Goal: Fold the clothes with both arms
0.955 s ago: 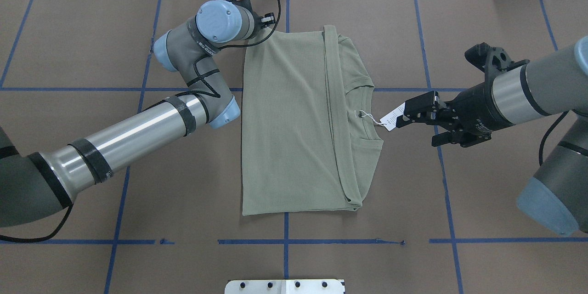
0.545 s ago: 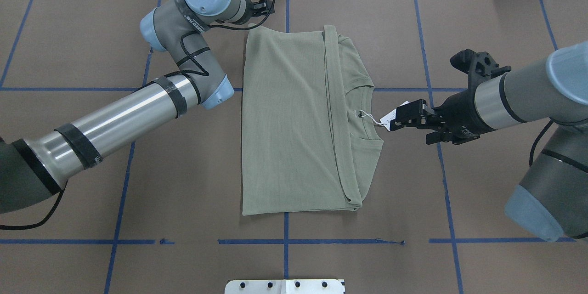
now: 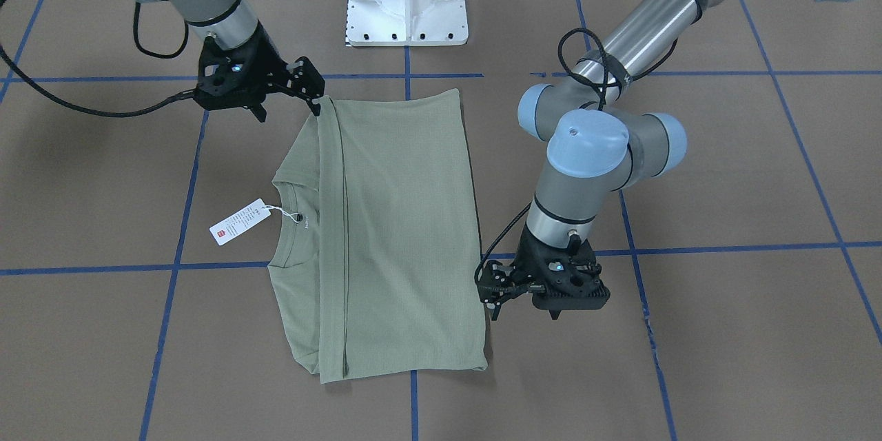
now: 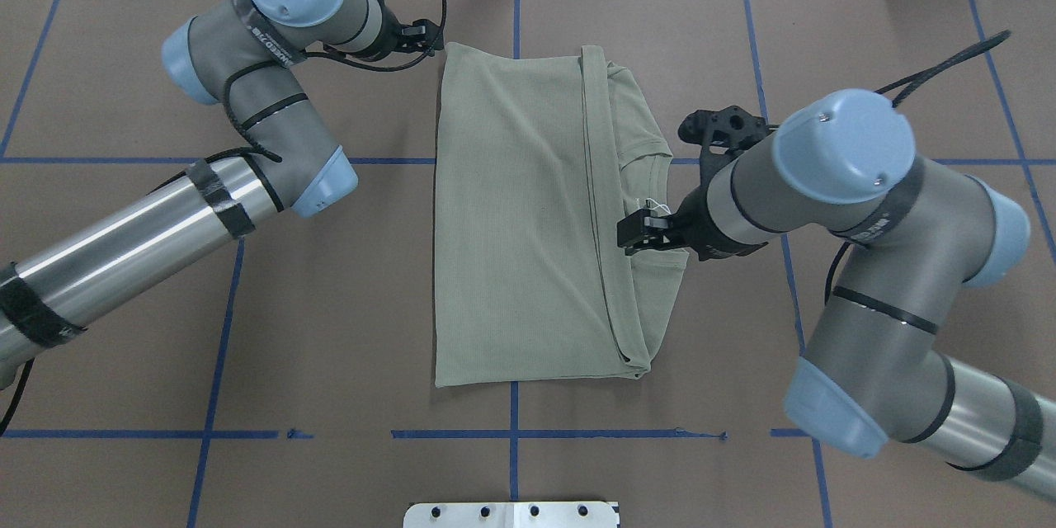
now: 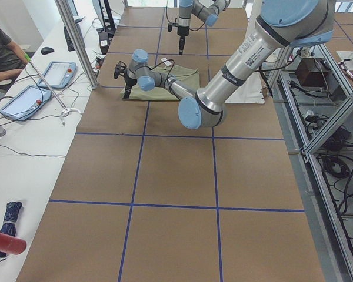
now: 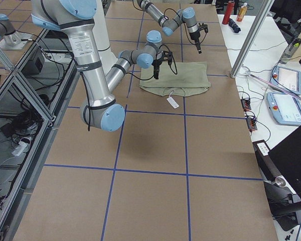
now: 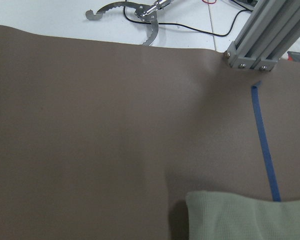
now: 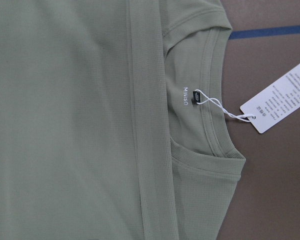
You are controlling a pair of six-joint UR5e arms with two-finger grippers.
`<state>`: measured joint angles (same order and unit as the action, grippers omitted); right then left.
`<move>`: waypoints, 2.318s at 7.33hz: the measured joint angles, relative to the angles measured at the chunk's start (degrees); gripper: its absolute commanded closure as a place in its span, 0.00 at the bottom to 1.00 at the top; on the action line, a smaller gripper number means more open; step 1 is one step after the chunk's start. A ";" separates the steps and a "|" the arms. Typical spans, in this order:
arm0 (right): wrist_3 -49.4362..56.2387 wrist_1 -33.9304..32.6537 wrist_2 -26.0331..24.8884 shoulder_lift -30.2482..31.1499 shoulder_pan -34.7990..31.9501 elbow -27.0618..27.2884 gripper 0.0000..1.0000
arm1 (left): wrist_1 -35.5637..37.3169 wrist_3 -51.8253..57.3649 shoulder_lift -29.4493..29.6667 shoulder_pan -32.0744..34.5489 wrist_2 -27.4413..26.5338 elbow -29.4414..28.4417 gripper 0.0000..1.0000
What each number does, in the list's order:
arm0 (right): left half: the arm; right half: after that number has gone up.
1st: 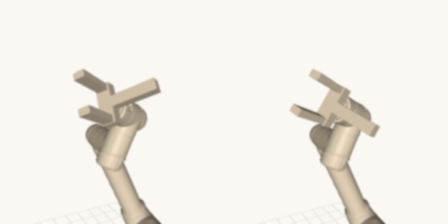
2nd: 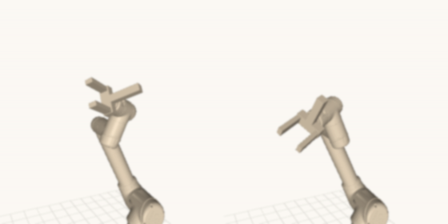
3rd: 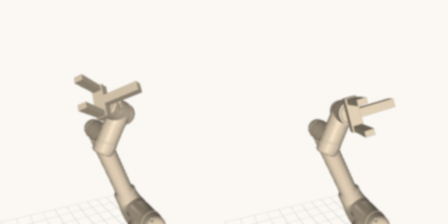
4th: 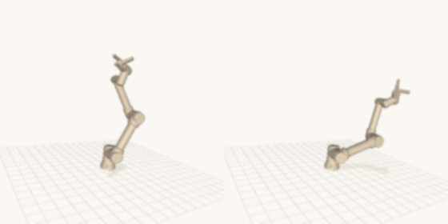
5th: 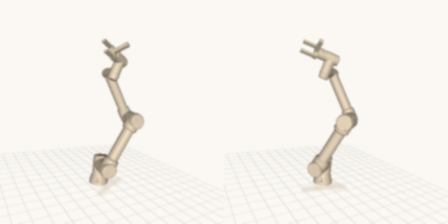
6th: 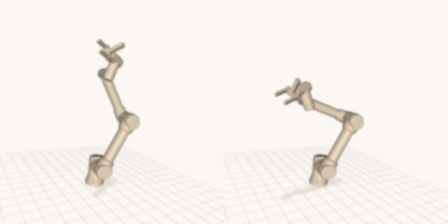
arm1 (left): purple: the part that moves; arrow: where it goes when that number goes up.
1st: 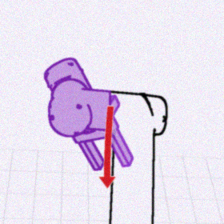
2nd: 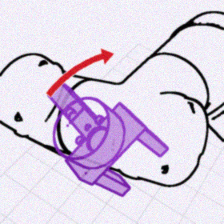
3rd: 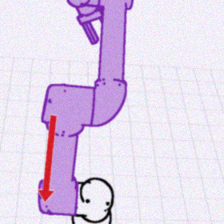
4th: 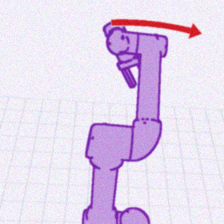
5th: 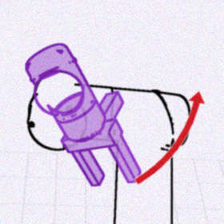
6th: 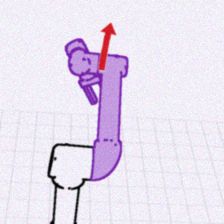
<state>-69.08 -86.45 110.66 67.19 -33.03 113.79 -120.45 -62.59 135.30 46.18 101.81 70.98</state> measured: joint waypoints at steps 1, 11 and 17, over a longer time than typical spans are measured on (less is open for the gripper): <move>2.43 -2.03 -3.11 -2.97 2.44 -3.20 0.00 | 5.90 1.03 -2.56 0.01 0.35 7.13 0.00; 11.64 -5.11 -7.18 -5.00 9.56 -12.66 0.00 | 25.59 1.37 -5.96 -1.91 3.19 27.03 0.00; 11.93 -5.91 -7.21 -4.56 9.64 -12.83 0.00 | 25.27 1.33 -6.01 -2.18 3.14 26.59 0.00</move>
<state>-57.15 -92.36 103.45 62.63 -23.39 100.96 -95.18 -61.26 129.29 44.01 104.94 97.56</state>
